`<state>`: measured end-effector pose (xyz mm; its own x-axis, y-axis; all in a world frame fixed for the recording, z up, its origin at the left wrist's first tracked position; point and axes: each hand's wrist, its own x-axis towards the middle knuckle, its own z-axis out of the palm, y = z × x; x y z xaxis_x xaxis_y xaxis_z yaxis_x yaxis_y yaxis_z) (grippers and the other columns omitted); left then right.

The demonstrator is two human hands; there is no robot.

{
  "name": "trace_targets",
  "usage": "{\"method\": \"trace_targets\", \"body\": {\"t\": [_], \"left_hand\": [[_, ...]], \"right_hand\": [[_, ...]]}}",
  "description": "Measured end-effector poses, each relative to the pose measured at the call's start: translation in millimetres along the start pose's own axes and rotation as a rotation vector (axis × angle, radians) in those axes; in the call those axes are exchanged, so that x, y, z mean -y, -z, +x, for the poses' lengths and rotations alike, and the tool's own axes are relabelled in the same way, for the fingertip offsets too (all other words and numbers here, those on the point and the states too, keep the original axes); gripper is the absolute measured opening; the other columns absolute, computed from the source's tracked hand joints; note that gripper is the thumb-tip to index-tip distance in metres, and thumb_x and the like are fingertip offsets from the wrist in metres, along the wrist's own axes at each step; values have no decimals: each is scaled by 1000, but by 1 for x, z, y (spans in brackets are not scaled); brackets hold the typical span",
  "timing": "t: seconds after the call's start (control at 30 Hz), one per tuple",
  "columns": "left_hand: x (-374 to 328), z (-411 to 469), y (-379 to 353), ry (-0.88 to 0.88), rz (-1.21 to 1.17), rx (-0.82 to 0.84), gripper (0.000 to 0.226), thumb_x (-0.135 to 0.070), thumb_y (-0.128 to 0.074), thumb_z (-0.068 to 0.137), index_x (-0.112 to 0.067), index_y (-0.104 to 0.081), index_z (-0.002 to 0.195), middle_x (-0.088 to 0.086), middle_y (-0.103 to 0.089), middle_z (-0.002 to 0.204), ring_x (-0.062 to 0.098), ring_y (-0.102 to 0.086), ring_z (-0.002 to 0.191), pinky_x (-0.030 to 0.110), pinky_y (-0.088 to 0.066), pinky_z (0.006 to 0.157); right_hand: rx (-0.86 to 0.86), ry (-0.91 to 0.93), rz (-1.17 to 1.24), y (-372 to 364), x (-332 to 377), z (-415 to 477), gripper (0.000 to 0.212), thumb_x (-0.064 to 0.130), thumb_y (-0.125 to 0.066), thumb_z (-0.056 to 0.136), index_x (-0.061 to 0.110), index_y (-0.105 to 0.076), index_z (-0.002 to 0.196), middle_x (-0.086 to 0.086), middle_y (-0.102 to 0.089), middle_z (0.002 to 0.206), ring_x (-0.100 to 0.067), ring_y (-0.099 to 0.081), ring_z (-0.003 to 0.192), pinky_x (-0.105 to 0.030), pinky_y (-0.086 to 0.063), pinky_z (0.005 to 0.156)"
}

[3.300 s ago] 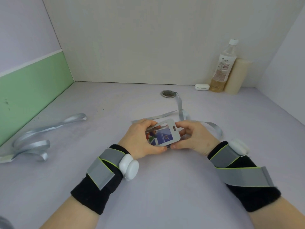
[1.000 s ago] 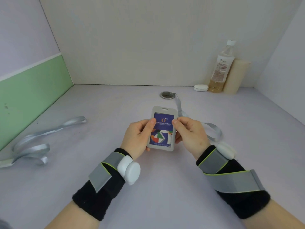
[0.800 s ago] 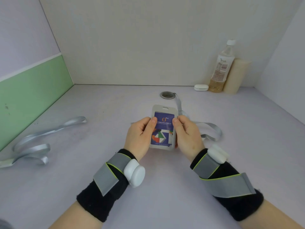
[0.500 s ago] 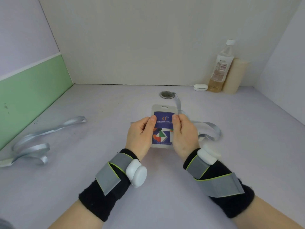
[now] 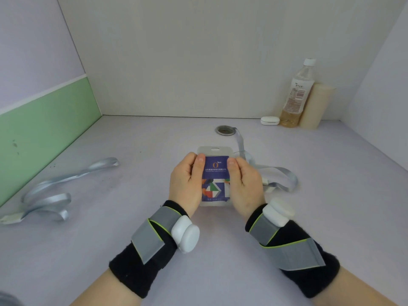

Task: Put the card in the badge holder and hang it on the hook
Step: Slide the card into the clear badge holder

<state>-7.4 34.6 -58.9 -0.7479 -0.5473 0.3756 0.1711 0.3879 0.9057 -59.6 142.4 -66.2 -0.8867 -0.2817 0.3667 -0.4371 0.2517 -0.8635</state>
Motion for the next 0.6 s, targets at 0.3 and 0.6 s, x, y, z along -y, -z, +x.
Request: {"method": "trace_targets", "body": {"t": [0.3,0.6], "left_hand": [[-1,-1,-4,60,-92,66,36,-26,-39,100,3,-55,87,25,-65,84,37,-63,80,42,-52,70],[0,-1,-3,100,-147,85,26,-25,-42,98,-13,-57,81,2,-67,76,10,-65,67,25,-55,62]], "right_hand": [[-88,-86,66,3,4,3,41,33,-38,98,2,-62,85,-14,-70,79,-26,-66,76,-46,-54,71],[-56,-126,127,4,4,4,38,33,-42,97,5,-65,87,-9,-71,80,-22,-68,76,-33,-56,68]]}}
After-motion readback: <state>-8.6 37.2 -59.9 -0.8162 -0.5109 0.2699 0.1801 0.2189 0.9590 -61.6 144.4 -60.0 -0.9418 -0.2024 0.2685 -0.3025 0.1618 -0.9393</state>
